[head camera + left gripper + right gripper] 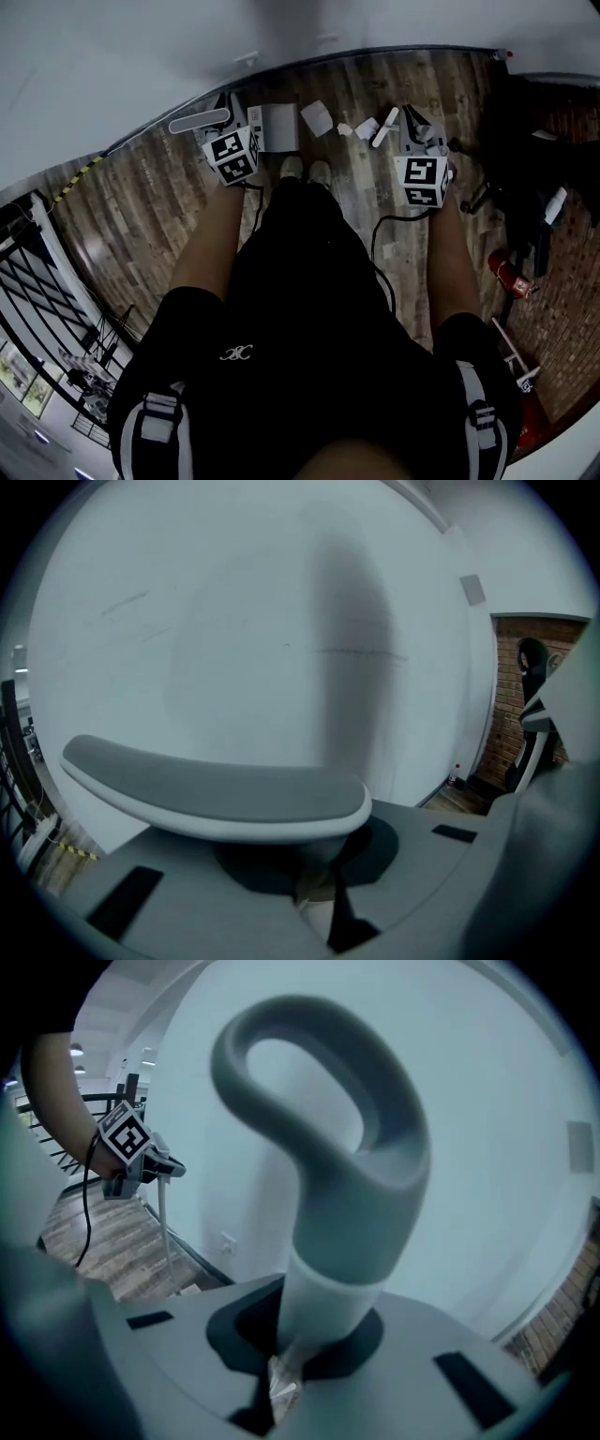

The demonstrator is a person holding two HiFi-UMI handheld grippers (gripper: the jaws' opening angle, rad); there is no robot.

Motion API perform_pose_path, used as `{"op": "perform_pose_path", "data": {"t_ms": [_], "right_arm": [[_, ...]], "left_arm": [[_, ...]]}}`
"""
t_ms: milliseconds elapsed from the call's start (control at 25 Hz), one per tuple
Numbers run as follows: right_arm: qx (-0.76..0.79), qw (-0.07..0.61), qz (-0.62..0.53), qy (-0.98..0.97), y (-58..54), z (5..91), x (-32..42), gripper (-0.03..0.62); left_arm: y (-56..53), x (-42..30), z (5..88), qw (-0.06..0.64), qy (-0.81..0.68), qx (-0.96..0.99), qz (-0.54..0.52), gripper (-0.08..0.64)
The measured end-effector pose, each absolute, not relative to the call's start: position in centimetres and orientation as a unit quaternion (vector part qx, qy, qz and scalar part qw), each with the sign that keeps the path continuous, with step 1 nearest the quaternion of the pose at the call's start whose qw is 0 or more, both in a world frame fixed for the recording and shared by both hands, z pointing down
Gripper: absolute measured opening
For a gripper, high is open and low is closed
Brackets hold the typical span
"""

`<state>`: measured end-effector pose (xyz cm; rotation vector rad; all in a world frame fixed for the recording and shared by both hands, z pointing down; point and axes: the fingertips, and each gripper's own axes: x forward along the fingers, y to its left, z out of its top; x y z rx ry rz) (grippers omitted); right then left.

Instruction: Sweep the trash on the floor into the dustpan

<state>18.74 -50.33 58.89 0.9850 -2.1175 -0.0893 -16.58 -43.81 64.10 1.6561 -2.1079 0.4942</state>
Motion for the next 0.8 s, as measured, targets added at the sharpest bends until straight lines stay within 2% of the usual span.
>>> {"op": "perform_pose_path", "data": {"t_ms": [400,800], "right_arm": [[0.294,0.379,-0.042,-0.876,-47.3,59.2,7.2,0.028],[0.191,0.302,-0.024,-0.934,-42.7,56.5,-4.8,0.028]], "left_arm": [[-42.4,-16.9,64.3,0.209,-0.749,0.605,0.17,0.034],[-40.4,-17.9,64.4,0.215,-0.75,0.604,0.16,0.035]]}}
